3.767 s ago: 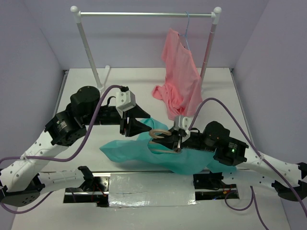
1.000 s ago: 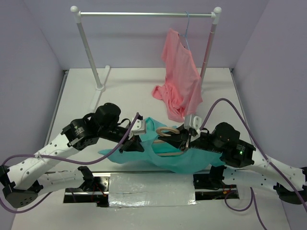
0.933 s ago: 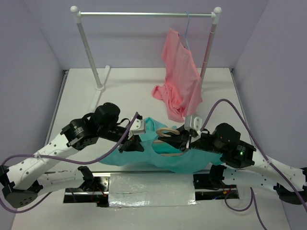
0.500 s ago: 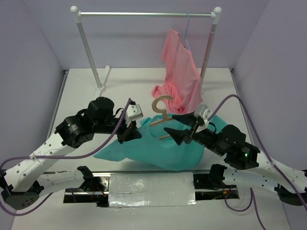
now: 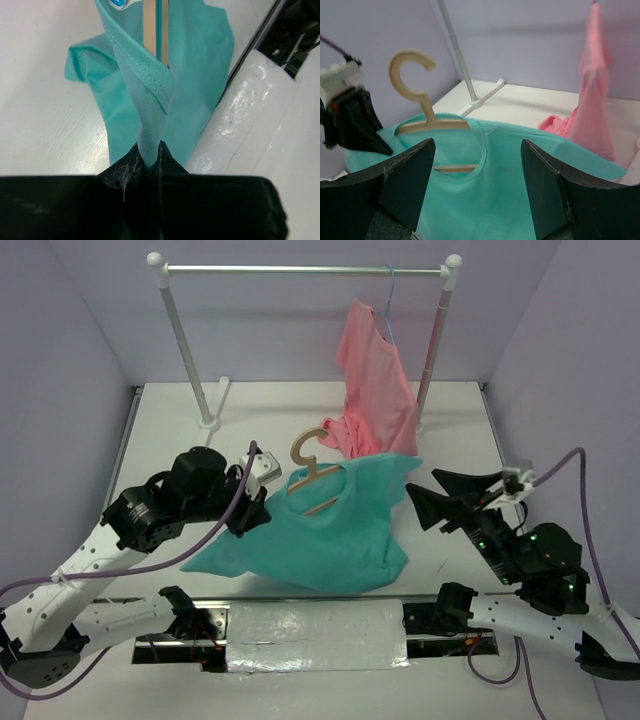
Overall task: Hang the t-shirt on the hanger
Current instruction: Place the hanger at the clothesline.
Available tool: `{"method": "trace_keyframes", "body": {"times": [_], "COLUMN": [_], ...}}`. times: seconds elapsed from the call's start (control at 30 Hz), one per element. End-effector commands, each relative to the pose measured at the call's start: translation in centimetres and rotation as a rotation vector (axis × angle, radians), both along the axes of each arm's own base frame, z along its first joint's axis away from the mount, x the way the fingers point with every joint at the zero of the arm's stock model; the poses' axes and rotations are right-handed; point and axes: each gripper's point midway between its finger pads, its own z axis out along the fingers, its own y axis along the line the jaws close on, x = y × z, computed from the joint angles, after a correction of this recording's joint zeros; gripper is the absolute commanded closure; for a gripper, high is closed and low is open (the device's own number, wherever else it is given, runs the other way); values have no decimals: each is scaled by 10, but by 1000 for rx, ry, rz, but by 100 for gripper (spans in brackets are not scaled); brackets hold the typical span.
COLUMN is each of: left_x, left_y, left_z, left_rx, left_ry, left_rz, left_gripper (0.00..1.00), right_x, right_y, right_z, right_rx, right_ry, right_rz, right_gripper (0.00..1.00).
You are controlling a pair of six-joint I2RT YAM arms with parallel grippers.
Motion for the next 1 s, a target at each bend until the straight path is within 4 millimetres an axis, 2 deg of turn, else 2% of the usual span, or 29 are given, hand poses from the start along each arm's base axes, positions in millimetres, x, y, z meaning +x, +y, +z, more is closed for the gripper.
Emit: {"method": "trace_keyframes", "body": {"times": [0.0,0.1,0.27,0.33,0.43,0.57,0.7,0.77,0.8,0.83,0.87,0.9,0.93,0.97], "left_x": [9,25,34,43,49,65,91,112,125,136,150,158,167,180], "left_y": [18,37,49,68,79,104,99,96,93,93,93,92,92,89], "left_z": [-8,-27,-47,-55,-61,-56,-29,7,13,49,48,61,94,86], "left_rx": [50,153,234,309,350,382,278,197,204,151,190,182,129,174], "left_ry": [-24,-16,5,-6,0,-17,-60,-125,-133,-186,-179,-197,-242,-216], "left_rz": [105,238,326,424,482,626,668,716,736,769,793,799,820,825], "left_gripper": [100,100,100,100,100,100,100,100,100,100,100,100,100,100], "right_x": [-3,-6,-5,-5,-6,-9,-11,-12,-11,-11,-11,-11,-10,-11], "right_y": [-32,-43,-46,-47,-50,-52,-49,-46,-44,-42,-39,-38,-36,-35], "right_z": [20,24,20,19,20,20,18,15,13,10,7,4,-3,-5], "right_rx": [116,147,113,100,102,116,111,101,90,76,64,51,31,30], "right_ry": [5,5,33,35,36,35,39,49,56,63,70,74,82,89], "right_rz": [-68,-77,-94,-98,-98,-85,-66,-56,-56,-52,-46,-42,-40,-36], "right_gripper": [23,22,22,22,22,22,22,22,22,22,22,22,22,22]}}
